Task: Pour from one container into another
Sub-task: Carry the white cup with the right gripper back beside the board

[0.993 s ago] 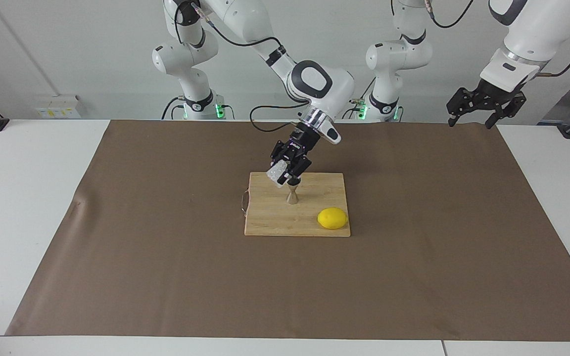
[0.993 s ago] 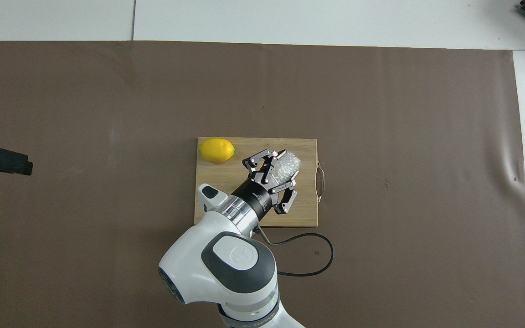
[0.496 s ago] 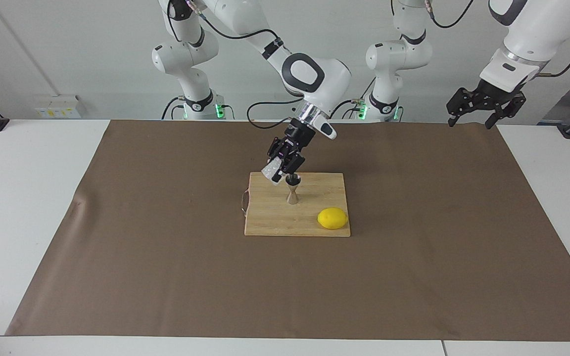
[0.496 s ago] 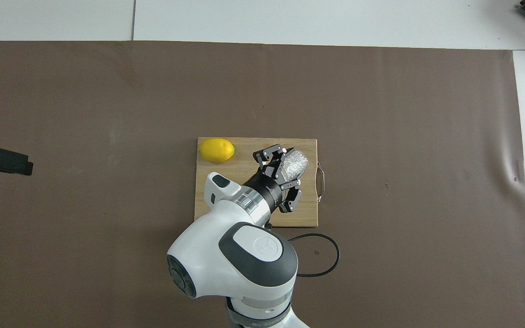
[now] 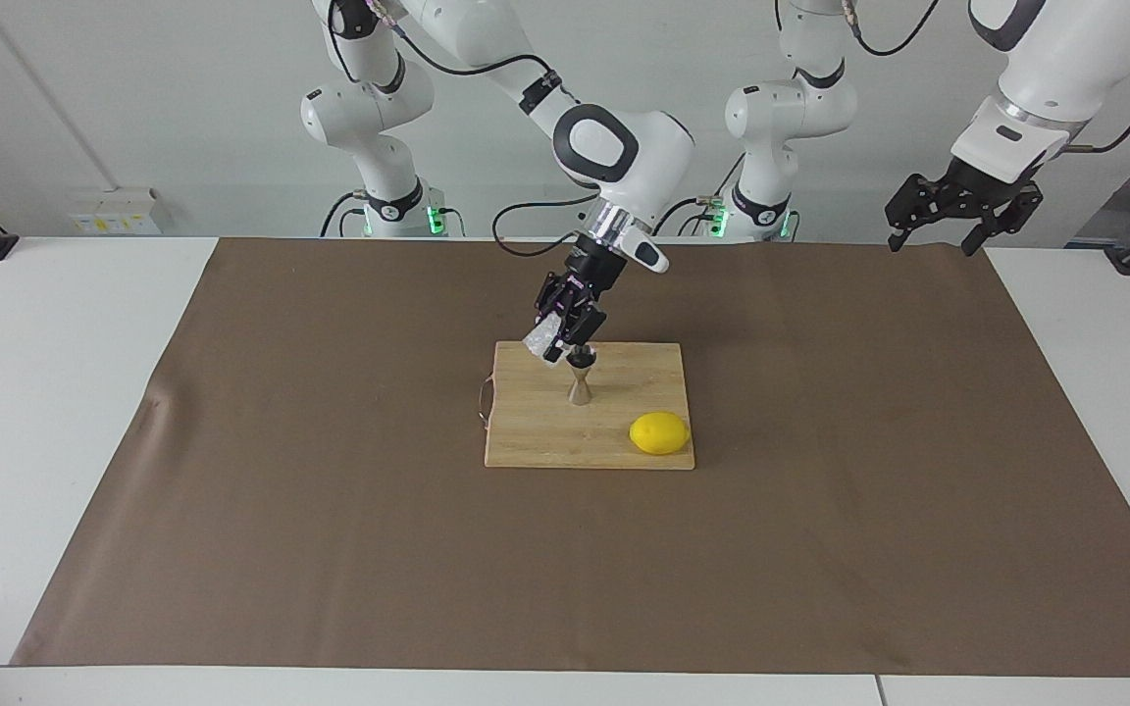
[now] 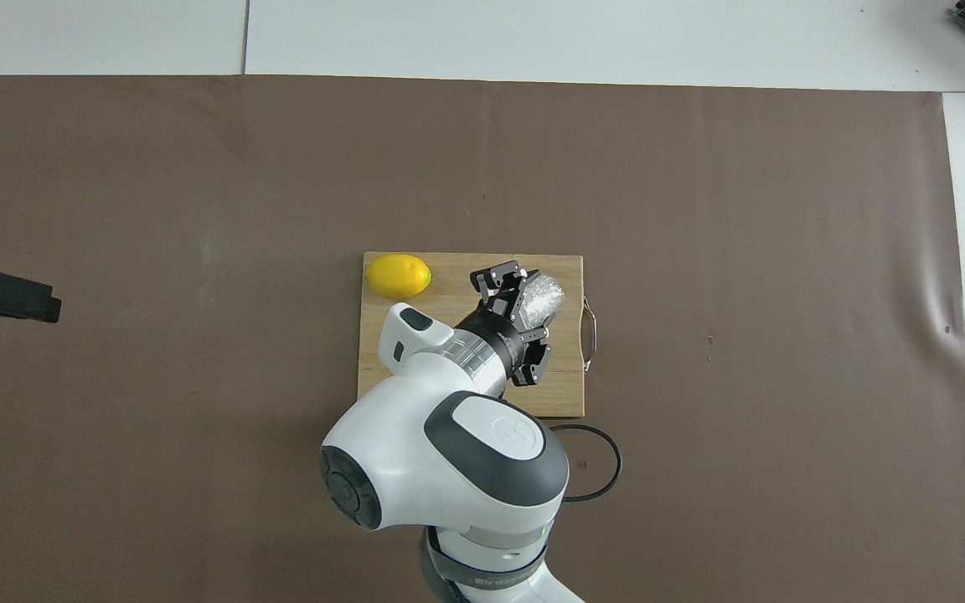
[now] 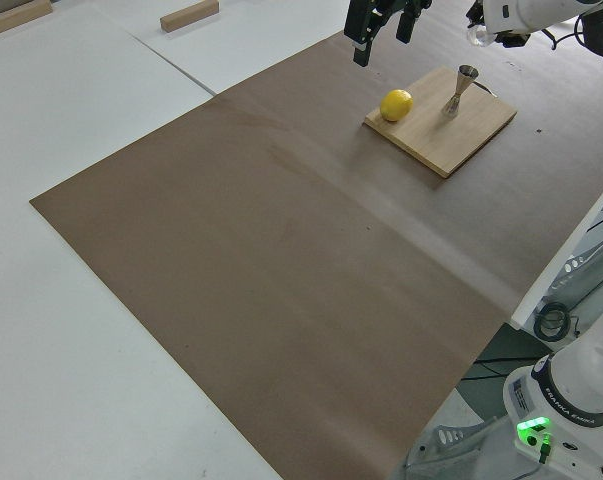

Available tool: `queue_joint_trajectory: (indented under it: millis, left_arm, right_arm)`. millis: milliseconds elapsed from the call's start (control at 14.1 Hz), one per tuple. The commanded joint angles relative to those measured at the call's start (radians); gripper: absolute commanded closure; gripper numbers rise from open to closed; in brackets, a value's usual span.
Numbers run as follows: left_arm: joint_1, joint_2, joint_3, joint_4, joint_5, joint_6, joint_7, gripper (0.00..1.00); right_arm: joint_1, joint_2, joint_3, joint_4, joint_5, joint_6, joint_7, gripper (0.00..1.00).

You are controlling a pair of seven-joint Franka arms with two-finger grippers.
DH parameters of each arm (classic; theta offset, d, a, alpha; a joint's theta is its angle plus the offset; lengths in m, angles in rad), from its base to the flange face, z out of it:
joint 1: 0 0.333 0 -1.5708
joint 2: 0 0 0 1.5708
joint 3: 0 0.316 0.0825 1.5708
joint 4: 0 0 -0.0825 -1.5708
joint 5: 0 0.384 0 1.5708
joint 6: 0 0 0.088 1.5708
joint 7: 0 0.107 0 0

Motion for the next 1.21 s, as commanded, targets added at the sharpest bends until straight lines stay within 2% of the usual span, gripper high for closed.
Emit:
queue_joint_trajectory:
  millis: [0, 213, 425, 851, 1134]
  left_arm:
    - [0.000, -0.019, 0.001, -0.030, 0.009, 0.020, 0.001, 0.00]
    - [0.000, -0.019, 0.001, -0.030, 0.009, 0.025, 0.001, 0.00]
    - [0.000, -0.019, 0.001, -0.030, 0.009, 0.025, 0.001, 0.00]
    - [0.000, -0.022, 0.001, -0.039, 0.009, 0.034, 0.001, 0.00]
    - [0.000, -0.022, 0.001, -0.039, 0.009, 0.034, 0.001, 0.00]
  right_arm:
    - [-0.071, -0.037, 0.015, -0.012, 0.071, 0.035, -0.055, 0.81]
    - [-0.120, -0.068, 0.013, -0.019, 0.182, 0.035, -0.123, 0.81]
    - [-0.177, -0.070, 0.015, -0.021, 0.232, 0.038, -0.170, 0.81]
    - [-0.313, -0.070, 0.013, -0.046, 0.447, 0.090, -0.287, 0.81]
    - [-0.427, -0.070, 0.015, -0.114, 0.576, 0.199, -0.391, 0.81]
